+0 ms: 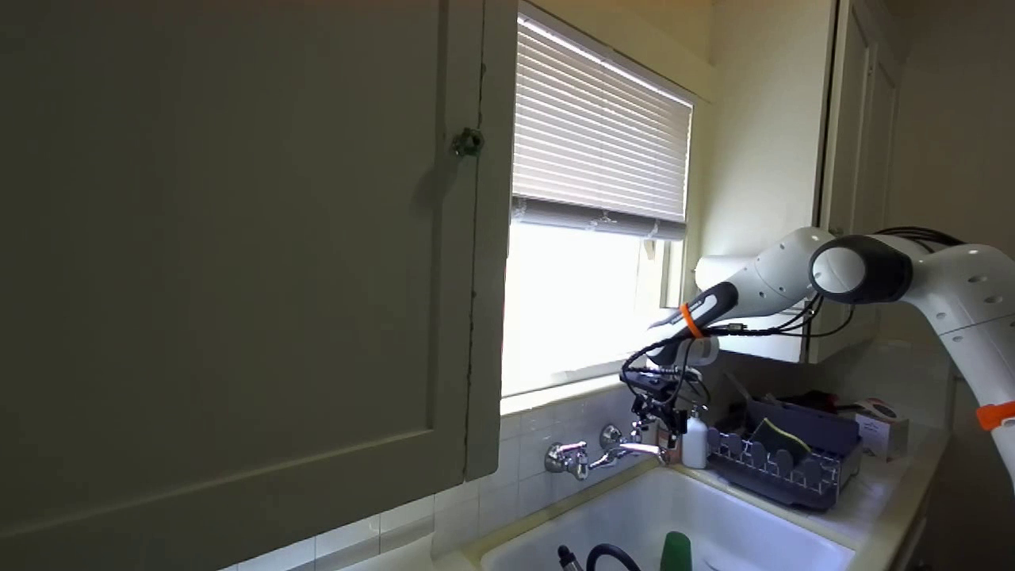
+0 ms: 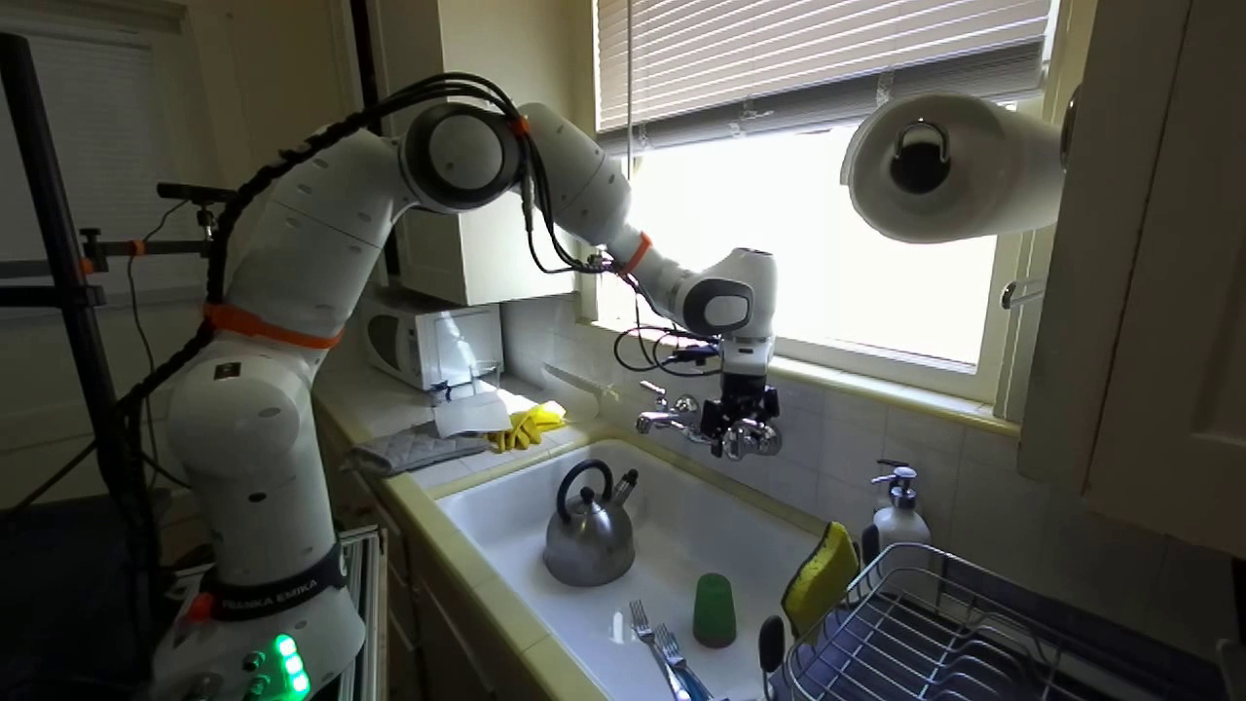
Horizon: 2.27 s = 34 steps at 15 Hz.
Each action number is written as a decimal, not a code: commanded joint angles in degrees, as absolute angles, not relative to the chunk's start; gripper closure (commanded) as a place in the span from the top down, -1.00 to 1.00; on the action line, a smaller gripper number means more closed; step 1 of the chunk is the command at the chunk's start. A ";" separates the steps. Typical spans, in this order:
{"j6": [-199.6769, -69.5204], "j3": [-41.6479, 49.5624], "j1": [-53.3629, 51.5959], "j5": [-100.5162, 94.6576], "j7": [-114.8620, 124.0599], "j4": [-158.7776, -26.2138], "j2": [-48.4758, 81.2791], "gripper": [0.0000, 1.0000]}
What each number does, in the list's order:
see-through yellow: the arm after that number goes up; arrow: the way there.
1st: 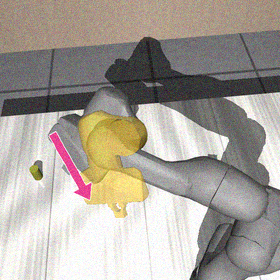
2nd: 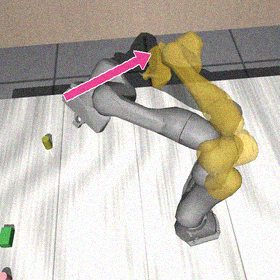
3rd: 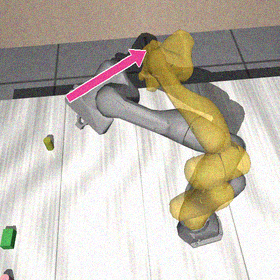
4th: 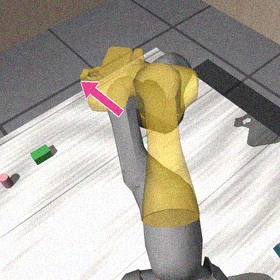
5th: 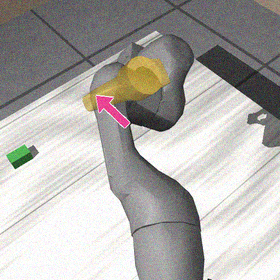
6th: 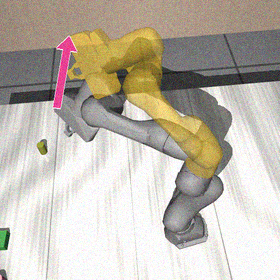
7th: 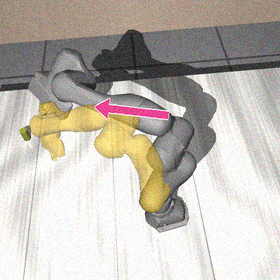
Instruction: Open the right tap
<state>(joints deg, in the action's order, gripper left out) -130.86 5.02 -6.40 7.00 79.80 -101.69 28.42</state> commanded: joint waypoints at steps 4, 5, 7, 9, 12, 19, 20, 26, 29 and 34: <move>-137.81 5.48 -8.78 6.36 90.12 -111.76 24.14 1.00; -139.18 5.86 -9.20 5.80 91.80 -112.71 23.71 1.00; -142.28 6.27 -9.60 5.31 94.09 -114.86 22.09 1.00; -145.02 6.79 -9.89 4.59 96.39 -117.05 20.01 1.00; -147.56 7.81 -10.16 2.38 99.11 -118.53 17.84 1.00; -145.24 5.53 -8.51 5.24 99.36 -121.91 15.49 1.00; -144.66 5.23 -8.30 5.70 99.41 -121.99 15.39 1.00; -142.54 2.00 -6.00 11.49 95.54 -120.83 16.22 1.00; -140.48 0.32 -4.57 14.63 92.85 -120.53 16.06 1.00; -136.82 -0.68 -3.61 17.29 90.14 -120.55 15.37 1.00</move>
